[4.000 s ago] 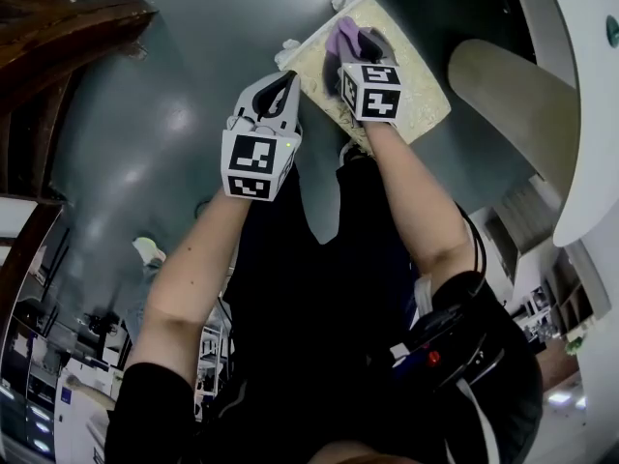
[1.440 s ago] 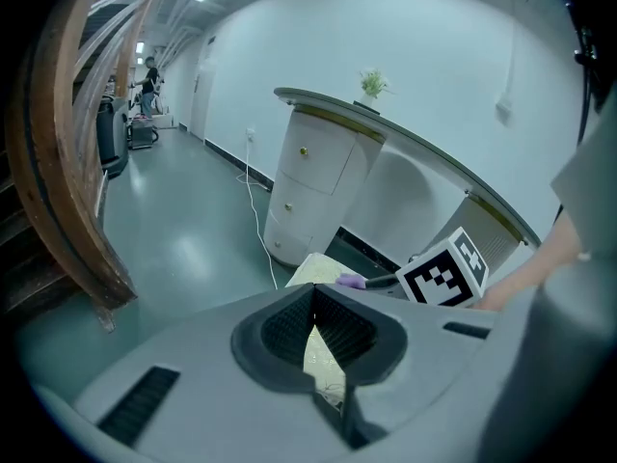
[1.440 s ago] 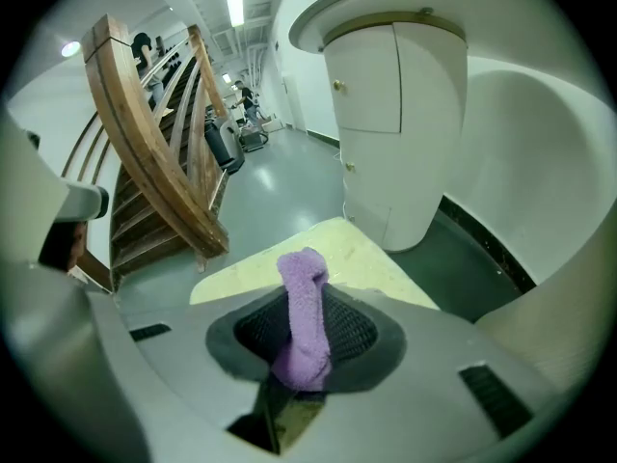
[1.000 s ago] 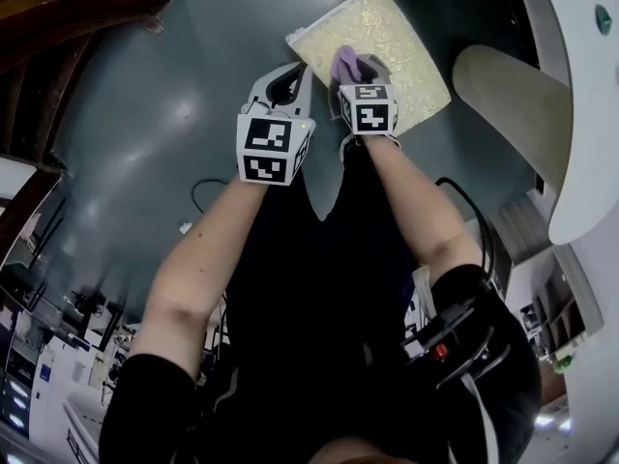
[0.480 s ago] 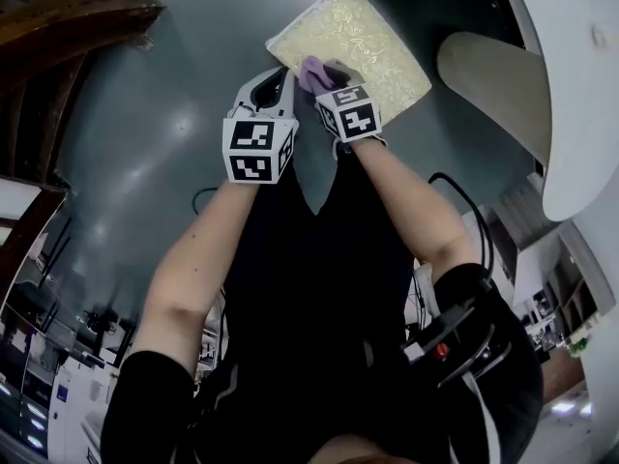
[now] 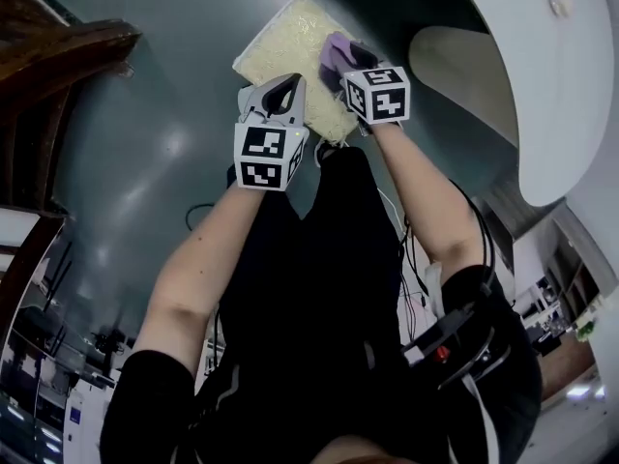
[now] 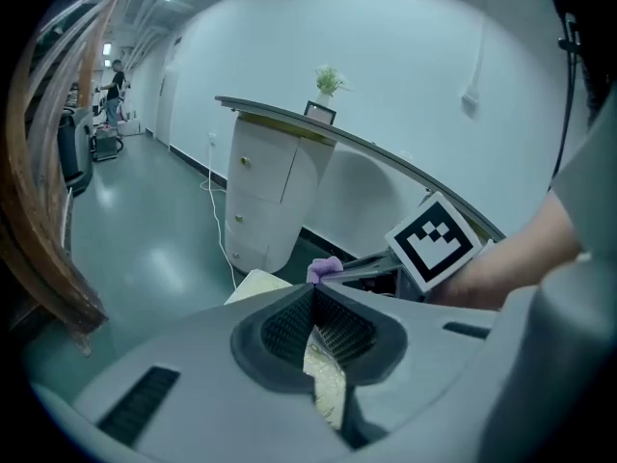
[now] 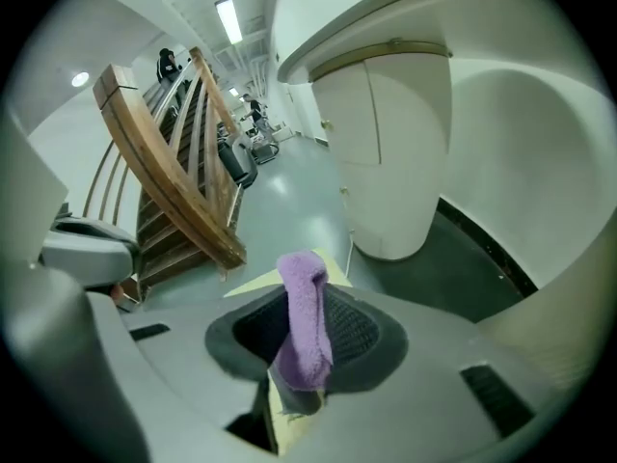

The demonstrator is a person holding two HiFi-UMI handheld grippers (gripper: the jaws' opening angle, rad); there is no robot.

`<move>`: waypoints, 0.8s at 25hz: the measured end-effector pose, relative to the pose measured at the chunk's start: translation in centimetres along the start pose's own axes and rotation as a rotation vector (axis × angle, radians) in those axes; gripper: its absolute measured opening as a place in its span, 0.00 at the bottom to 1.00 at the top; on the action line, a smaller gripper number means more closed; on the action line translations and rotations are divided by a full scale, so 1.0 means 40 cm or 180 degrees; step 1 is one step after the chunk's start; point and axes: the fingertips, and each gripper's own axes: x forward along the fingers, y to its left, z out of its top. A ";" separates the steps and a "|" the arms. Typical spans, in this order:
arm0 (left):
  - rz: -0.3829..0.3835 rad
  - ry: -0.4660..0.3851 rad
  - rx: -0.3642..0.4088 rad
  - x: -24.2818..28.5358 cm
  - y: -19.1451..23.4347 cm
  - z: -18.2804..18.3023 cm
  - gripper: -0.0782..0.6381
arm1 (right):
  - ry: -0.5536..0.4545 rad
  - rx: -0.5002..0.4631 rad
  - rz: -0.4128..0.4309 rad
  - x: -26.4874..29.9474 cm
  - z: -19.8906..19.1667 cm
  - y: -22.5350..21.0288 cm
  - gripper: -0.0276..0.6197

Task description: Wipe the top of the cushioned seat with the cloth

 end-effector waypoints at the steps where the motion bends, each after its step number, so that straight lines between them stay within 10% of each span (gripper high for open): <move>1: -0.0034 0.0000 -0.0009 0.011 -0.006 -0.001 0.11 | -0.0008 0.0024 -0.0074 0.002 0.000 -0.031 0.20; 9: -0.0012 0.0073 -0.0068 0.075 0.036 -0.049 0.11 | 0.0089 0.0188 -0.0450 0.079 -0.063 -0.210 0.20; 20: 0.0079 0.0225 -0.0191 0.053 0.113 -0.118 0.11 | 0.0275 0.0281 -0.0491 0.127 -0.152 -0.120 0.18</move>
